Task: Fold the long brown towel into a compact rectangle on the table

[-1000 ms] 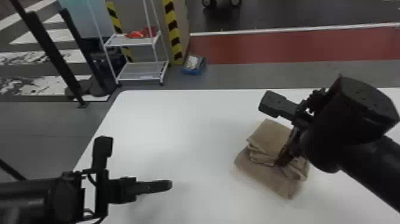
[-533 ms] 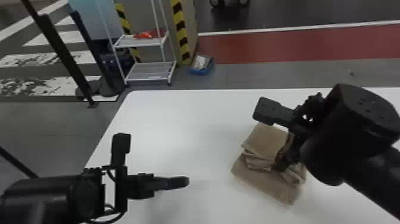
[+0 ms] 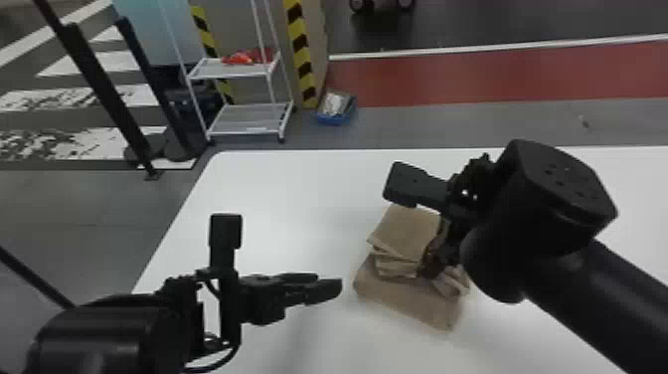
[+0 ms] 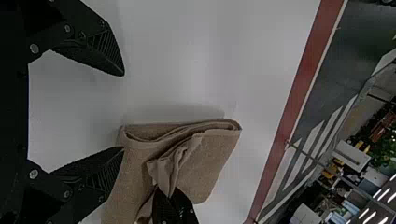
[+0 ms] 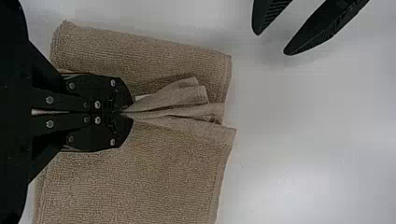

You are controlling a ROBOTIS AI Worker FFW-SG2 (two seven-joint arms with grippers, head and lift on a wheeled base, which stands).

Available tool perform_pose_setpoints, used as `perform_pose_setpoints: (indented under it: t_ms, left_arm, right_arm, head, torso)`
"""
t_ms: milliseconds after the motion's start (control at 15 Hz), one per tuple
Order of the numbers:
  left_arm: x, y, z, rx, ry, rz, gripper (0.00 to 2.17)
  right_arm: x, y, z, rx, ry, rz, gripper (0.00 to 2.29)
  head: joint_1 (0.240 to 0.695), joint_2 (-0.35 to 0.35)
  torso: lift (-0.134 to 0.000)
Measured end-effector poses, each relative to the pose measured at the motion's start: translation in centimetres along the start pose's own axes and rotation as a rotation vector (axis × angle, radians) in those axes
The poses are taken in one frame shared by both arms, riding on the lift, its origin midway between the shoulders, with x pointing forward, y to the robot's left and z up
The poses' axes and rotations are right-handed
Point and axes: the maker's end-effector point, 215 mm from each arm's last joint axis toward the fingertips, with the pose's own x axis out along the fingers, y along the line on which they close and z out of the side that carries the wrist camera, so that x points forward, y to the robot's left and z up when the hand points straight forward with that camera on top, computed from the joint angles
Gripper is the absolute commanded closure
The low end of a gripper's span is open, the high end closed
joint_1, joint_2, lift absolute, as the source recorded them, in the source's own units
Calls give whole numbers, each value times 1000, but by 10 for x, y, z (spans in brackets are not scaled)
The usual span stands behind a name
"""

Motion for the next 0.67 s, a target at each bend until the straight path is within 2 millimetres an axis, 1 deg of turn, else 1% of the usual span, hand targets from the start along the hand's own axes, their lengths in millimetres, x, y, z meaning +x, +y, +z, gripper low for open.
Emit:
perform_pose_setpoints:
  t_ms: [67, 200, 400, 467, 533, 667]
  left_arm:
    - [1, 0, 2, 21, -15, 14, 2148]
    - [5, 4, 3, 65, -43, 67, 2148]
    - [12, -11, 19, 136, -115, 51, 2148]
    - [14, -16, 21, 146, -124, 45, 2148]
    - [17, -20, 20, 152, -124, 39, 2148]
    - [22, -21, 13, 157, -107, 37, 2148]
  right_arm:
    - [0, -1, 2, -3, -1, -2, 1298]
    - [1, -4, 3, -8, -1, -5, 1298]
    - [0, -6, 5, -3, -8, -7, 1298]
    - [0, -6, 6, -2, -10, -6, 1298]
    - [0, -6, 7, -2, -11, -6, 1298]
    - [0, -6, 9, 0, -14, -5, 1298]
  head:
    - [695, 197]
    - [695, 199]
    - [695, 183]
    - [695, 178]
    - [695, 170]
    - [695, 166]
  torso:
    - [-123]
    - [-123]
    - [-123]
    - [-123]
    - [-123]
    - [-123]
